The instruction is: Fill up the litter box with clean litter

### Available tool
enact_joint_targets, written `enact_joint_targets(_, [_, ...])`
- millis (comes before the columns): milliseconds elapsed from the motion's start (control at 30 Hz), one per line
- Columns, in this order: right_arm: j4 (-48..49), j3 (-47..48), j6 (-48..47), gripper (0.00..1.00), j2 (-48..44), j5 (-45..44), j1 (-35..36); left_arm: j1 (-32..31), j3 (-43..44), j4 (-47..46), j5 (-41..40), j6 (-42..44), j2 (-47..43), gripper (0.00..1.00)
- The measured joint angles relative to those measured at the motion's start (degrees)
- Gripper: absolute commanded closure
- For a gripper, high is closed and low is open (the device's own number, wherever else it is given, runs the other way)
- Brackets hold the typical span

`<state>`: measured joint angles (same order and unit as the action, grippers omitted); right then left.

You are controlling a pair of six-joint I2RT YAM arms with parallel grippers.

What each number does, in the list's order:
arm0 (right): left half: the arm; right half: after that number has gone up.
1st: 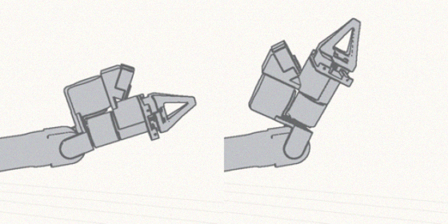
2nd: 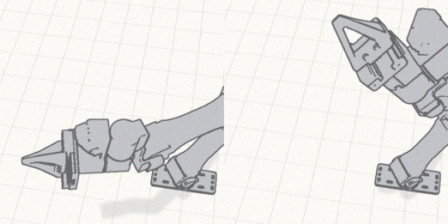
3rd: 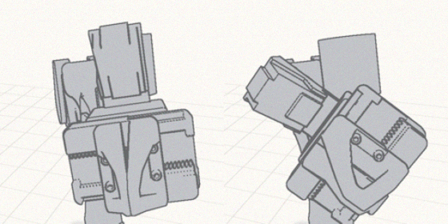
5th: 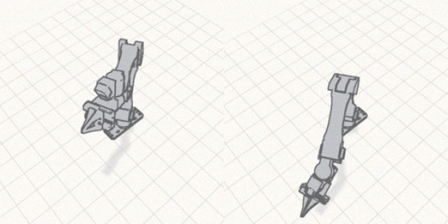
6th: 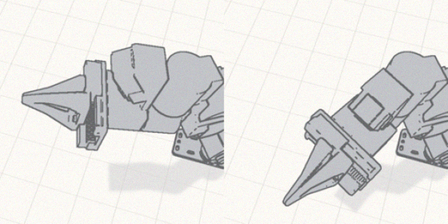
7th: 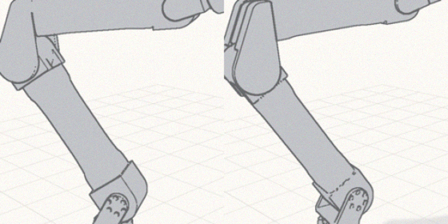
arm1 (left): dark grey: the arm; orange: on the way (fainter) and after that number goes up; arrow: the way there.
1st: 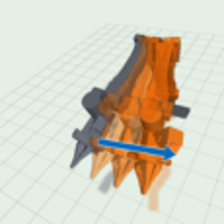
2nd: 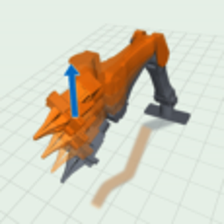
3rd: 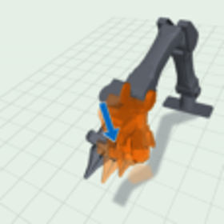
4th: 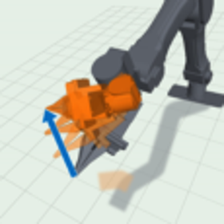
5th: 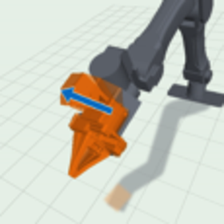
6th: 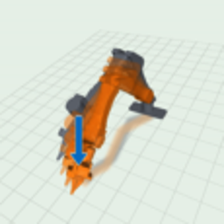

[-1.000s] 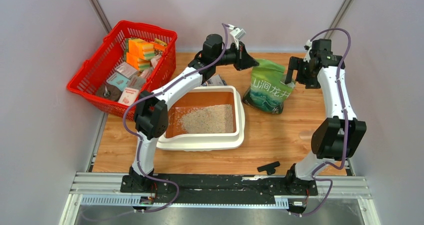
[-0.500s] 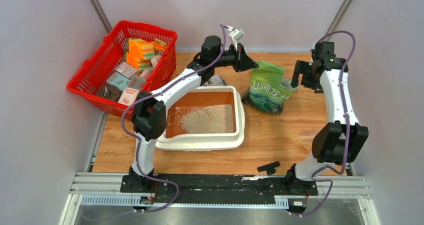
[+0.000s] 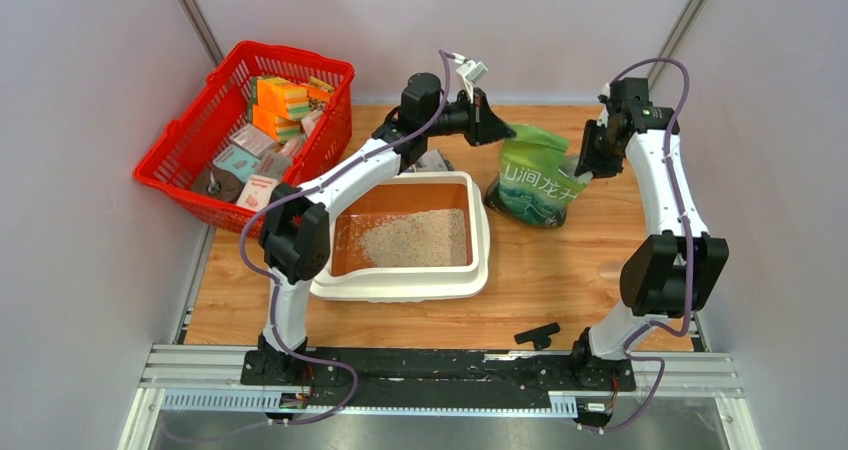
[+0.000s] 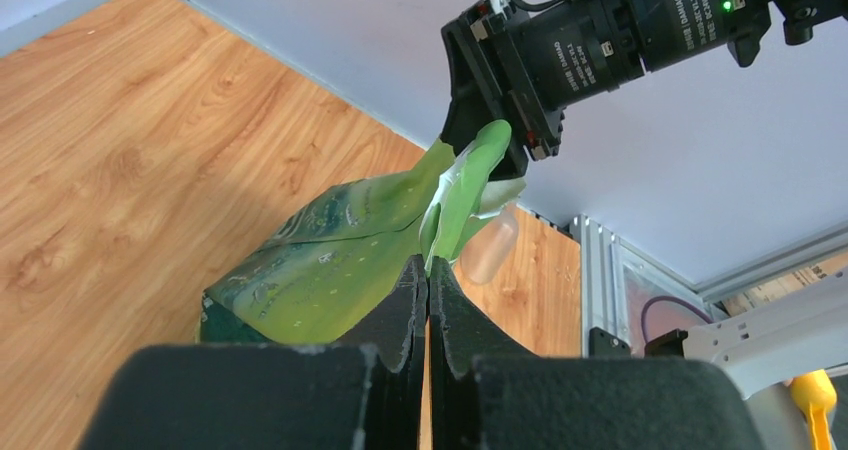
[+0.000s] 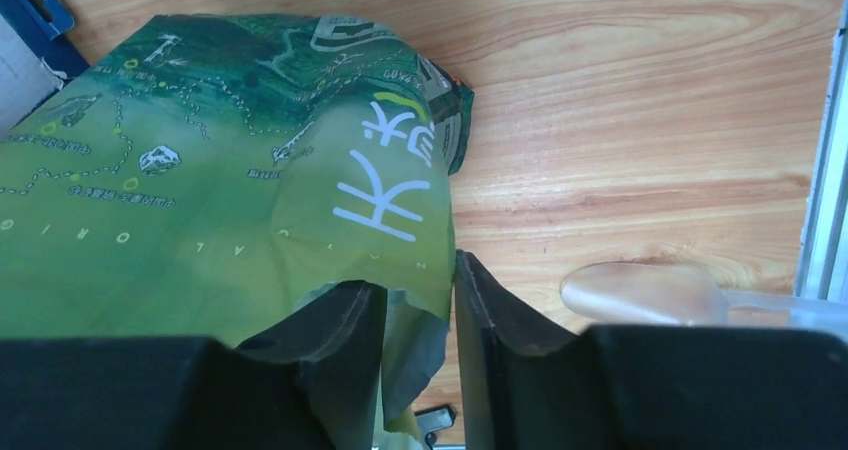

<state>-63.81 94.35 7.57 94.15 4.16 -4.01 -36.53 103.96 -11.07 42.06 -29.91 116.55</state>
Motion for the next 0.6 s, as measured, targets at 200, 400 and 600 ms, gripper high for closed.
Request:
enact_joint_targets(200, [-3.0,3.6,-1.1,0.62,1.7,-1.7,0.0,0.8,-0.5,2.0,-0.9,0.7,-1.2,1.0])
enact_joint_targets(400, [-4.2,3.7,-2.1,0.79,2.1,-1.7,0.1,2.1,-0.8,3.6,-1.0,0.9,-2.1,1.0])
enact_joint_targets(600, [-5.4,7.0,-3.1,1.0,4.9,1.0,1.0,2.5,-2.0,3.5,-1.1,0.2,-3.0,1.0])
